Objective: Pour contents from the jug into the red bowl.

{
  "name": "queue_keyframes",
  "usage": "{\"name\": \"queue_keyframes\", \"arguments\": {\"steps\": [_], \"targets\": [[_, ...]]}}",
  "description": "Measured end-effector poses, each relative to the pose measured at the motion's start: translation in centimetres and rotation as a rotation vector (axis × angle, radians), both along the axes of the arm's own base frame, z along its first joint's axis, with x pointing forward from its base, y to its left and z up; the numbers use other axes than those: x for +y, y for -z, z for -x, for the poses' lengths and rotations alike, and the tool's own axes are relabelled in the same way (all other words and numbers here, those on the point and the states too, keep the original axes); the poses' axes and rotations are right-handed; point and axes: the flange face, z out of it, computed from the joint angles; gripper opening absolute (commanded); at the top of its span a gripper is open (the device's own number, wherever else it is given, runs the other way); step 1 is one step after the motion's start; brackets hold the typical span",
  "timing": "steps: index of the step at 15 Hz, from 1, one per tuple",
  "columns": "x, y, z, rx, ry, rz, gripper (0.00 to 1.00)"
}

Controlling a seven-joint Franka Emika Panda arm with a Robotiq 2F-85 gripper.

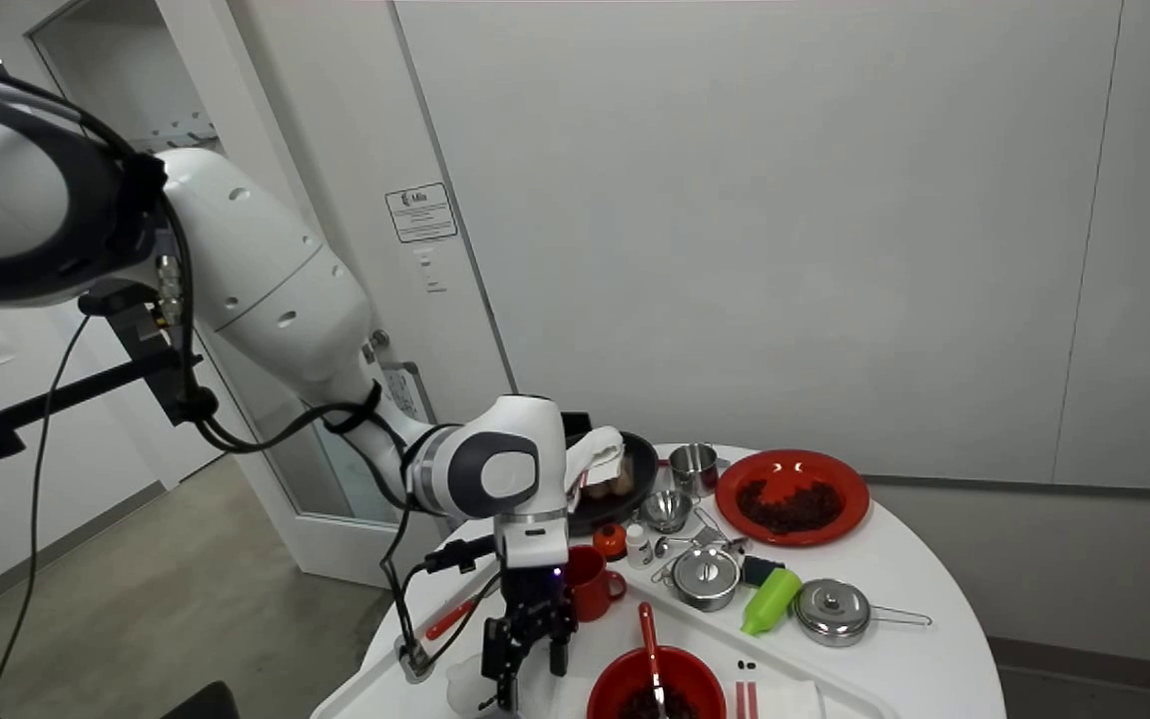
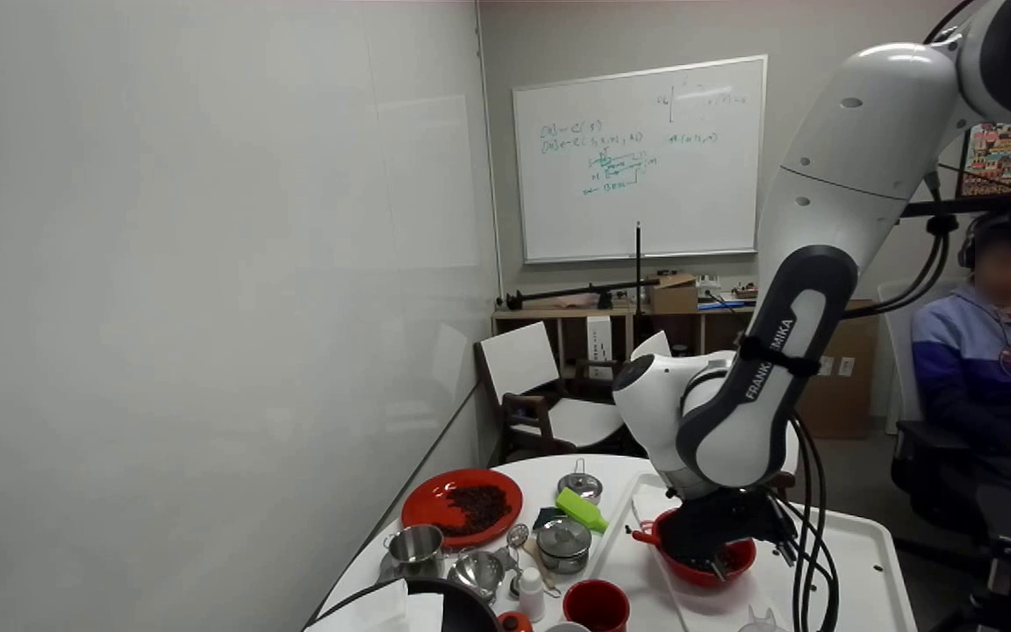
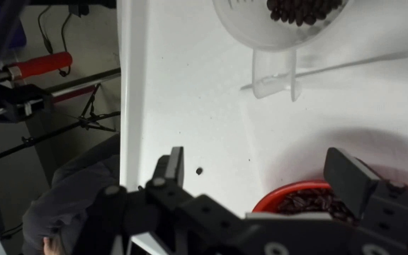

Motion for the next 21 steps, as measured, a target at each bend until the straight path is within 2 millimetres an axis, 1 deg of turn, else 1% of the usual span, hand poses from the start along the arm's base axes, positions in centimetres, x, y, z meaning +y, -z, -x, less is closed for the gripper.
{"name": "queue_keyframes", "arguments": {"steps": [5, 8, 11, 14, 17, 19, 20, 21], "targets": [[0.1, 0.9, 1.3, 0.057, 0.063, -0.199, 1.00], [0.5, 1.1, 1.7, 0.065, 0.054, -0.245, 1.00], [1.0, 1.3, 1.8, 0.053, -0.003, -0.269, 1.00], [1.6, 1.5, 1.7, 0.008, -0.118, -0.312, 1.00], [1.6, 1.9, 2.1, -0.016, -0.196, -0.342, 1.00], [1.4, 2.2, 2.7, -0.013, -0.201, -0.357, 1.00], [1.3, 2.3, 3.0, -0.009, -0.186, -0.363, 0.75], [1.1, 2.5, 3.4, -0.006, -0.165, -0.368, 0.73]]}}
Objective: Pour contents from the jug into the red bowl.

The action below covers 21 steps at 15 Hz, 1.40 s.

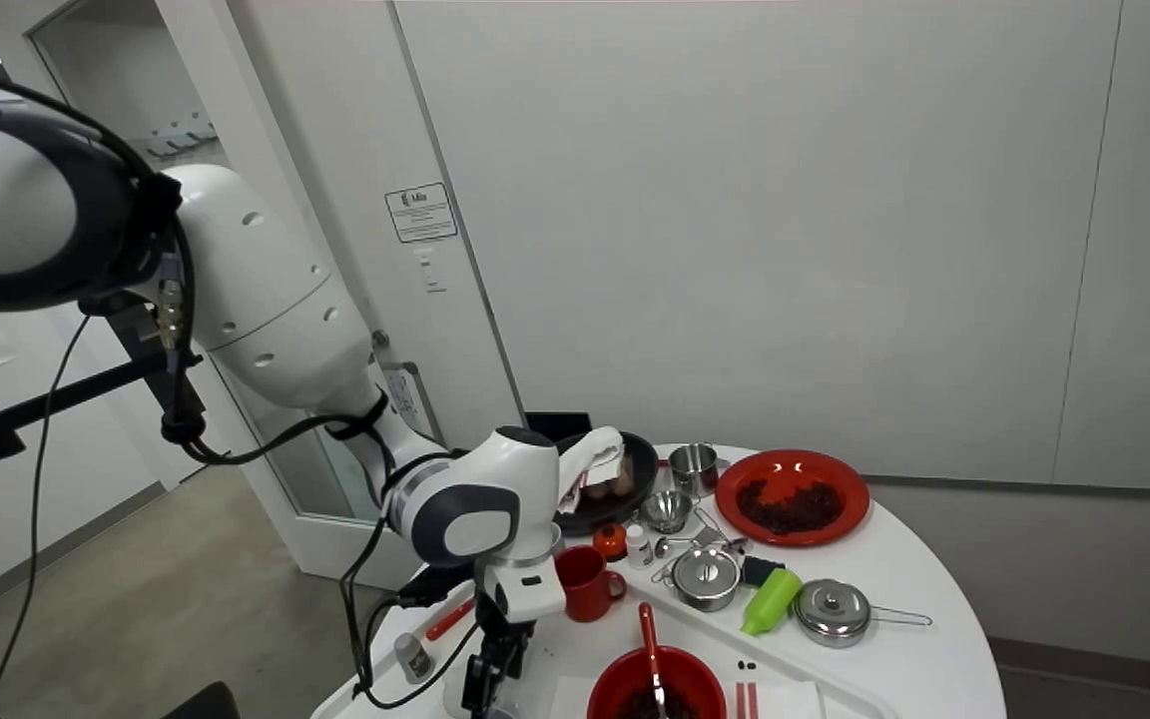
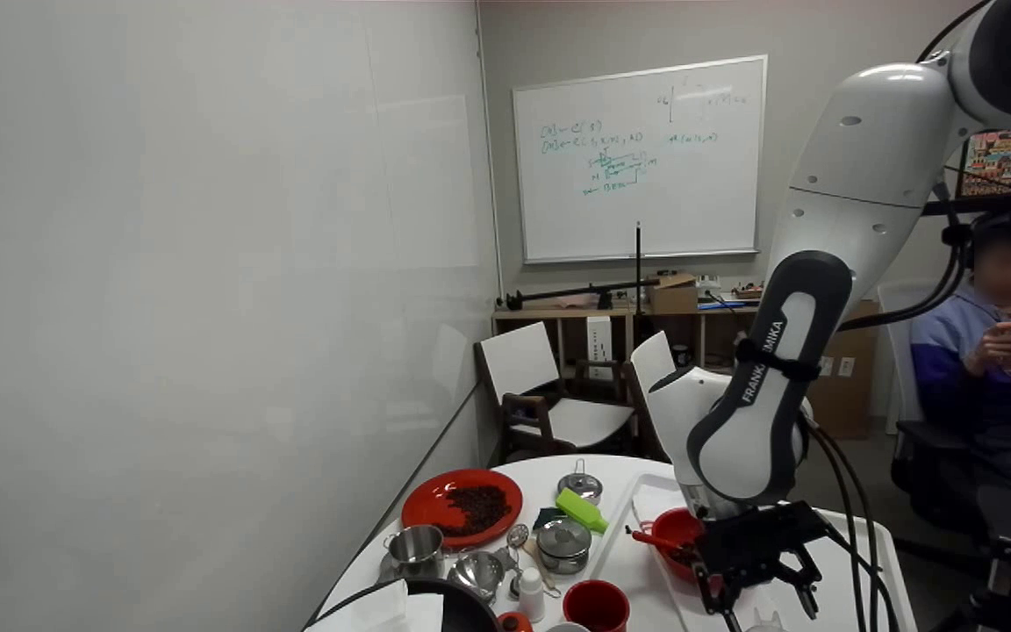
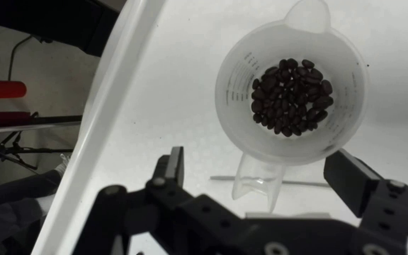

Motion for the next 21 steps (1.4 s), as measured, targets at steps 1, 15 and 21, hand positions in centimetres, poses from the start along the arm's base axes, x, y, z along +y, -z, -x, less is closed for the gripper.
{"name": "queue_keyframes", "arguments": {"steps": [1, 15, 21], "targets": [[-0.1, 0.2, 0.4, 0.007, 0.025, -0.004, 0.67], [-1.3, 0.4, 1.6, 0.045, 0.211, 0.004, 0.10], [0.0, -4.7, -2.0, 0.092, -0.009, 0.073, 0.10]]}}
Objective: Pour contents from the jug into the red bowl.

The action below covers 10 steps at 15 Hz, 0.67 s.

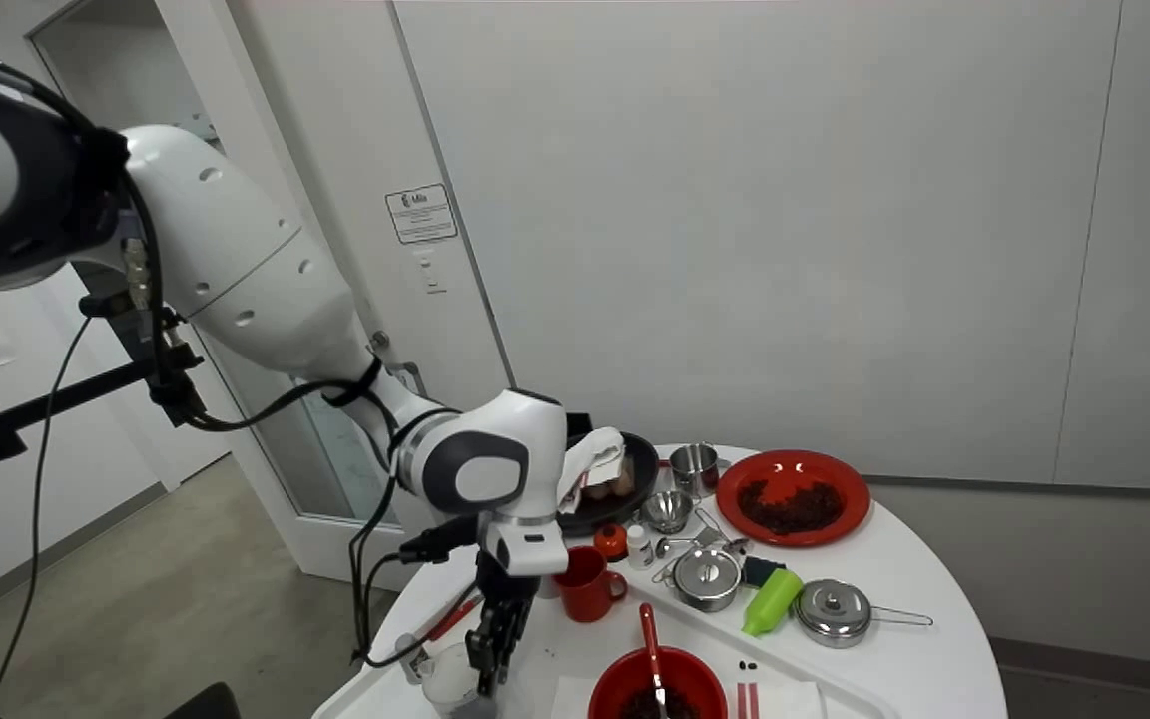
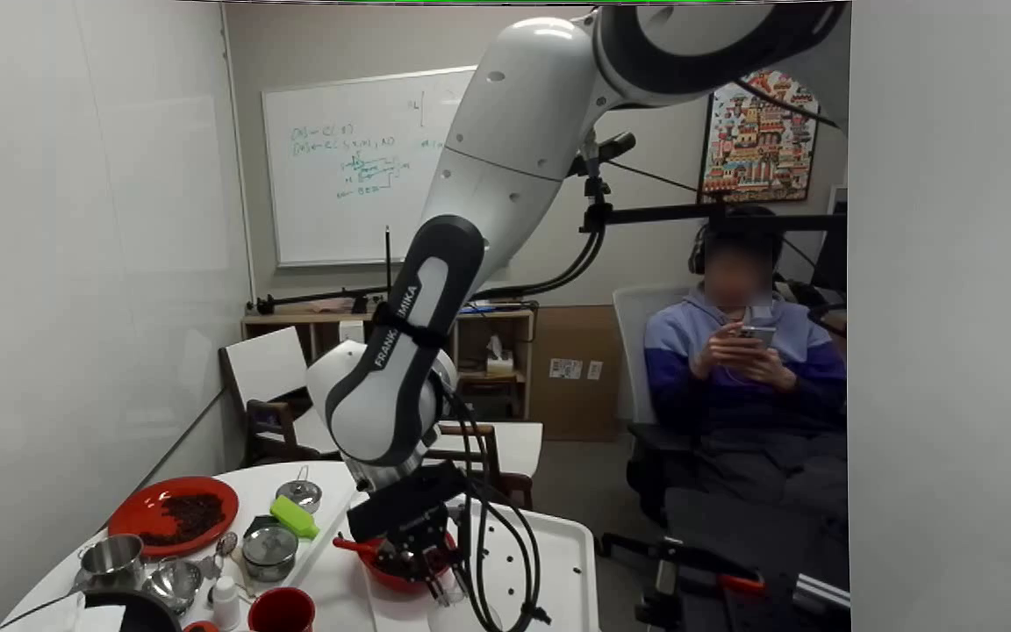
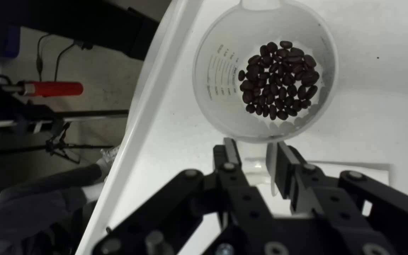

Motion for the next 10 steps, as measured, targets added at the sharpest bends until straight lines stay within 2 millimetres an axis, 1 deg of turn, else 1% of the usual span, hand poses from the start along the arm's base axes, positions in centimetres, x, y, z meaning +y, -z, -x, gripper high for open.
{"name": "queue_keyframes", "arguments": {"steps": [3, 5, 8, 10], "targets": [[1.4, -3.4, -2.8, 0.027, -0.131, 0.054, 0.10], [1.8, -5.2, -4.5, 0.043, -0.202, 0.104, 0.10], [1.3, -6.9, -6.6, 0.053, -0.261, 0.178, 0.10], [0.1, -7.6, -7.8, 0.047, -0.253, 0.225, 0.10]]}}
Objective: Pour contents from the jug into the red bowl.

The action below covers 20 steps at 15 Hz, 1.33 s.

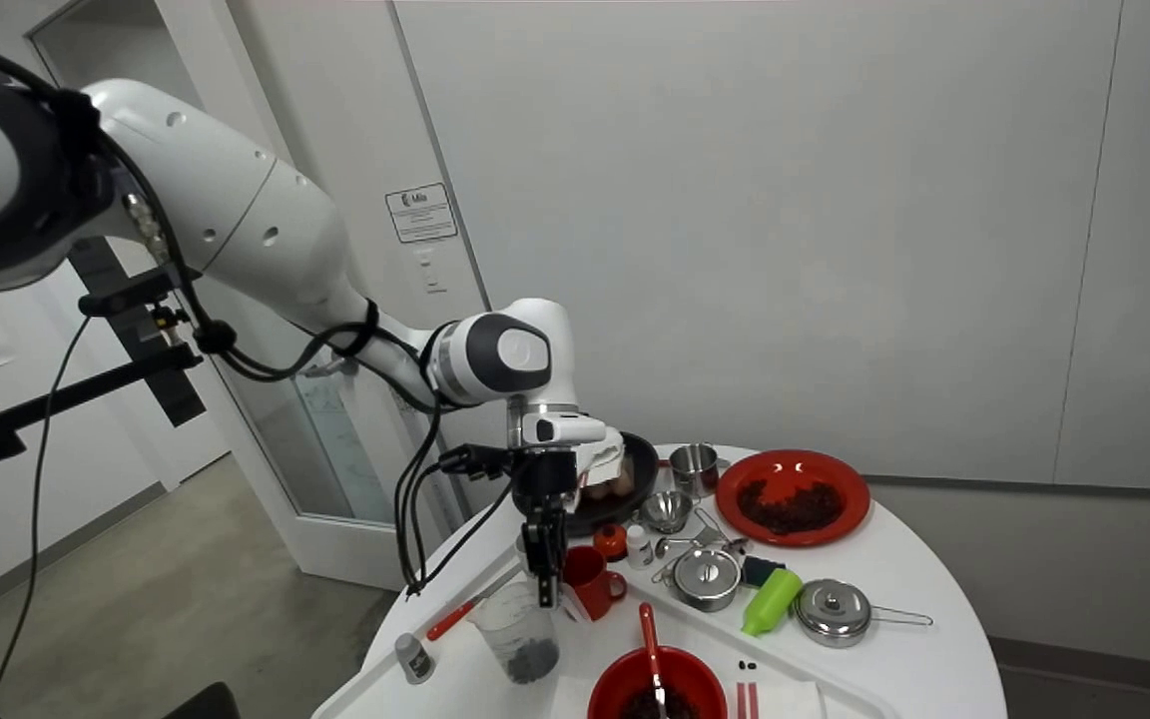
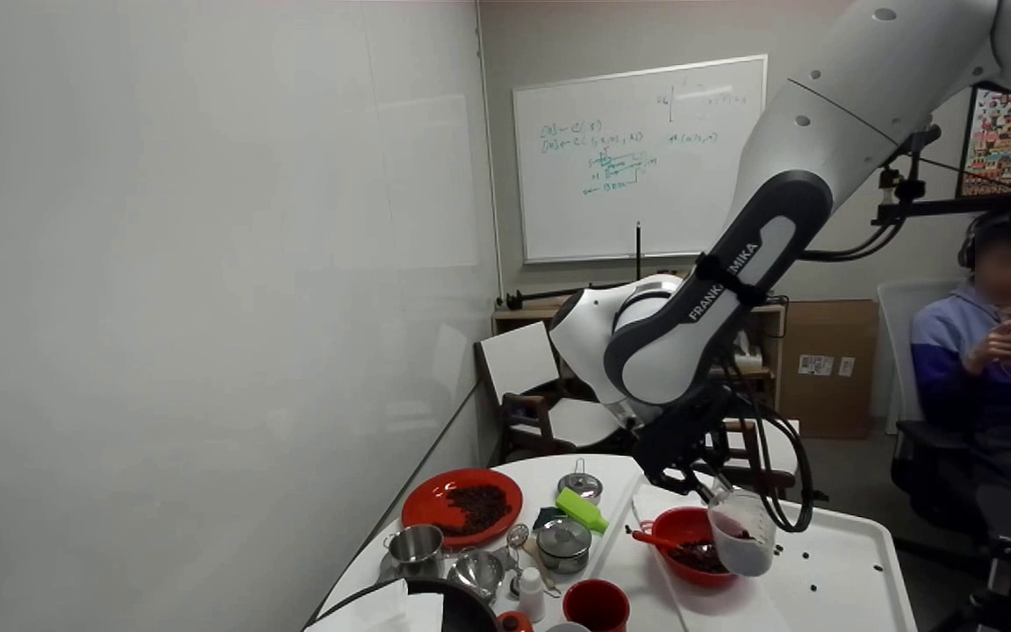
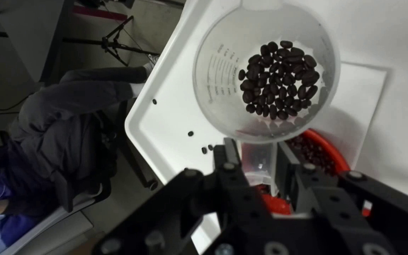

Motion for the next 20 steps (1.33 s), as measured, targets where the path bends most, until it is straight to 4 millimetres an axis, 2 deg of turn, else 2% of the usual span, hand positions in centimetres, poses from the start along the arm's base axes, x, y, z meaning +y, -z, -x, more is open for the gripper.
{"name": "queue_keyframes", "arguments": {"steps": [3, 7, 10, 13, 20], "targets": [[-3.0, -0.6, -1.2, -0.034, 0.062, 0.067, 0.10], [-7.0, -0.5, -1.6, -0.072, 0.180, 0.166, 0.10], [-8.4, 0.2, -1.6, -0.077, 0.259, 0.261, 0.10], [-8.1, 1.2, -1.9, -0.084, 0.322, 0.358, 0.10], [-5.2, 2.6, -2.9, -0.158, 0.432, 0.604, 0.10]]}}
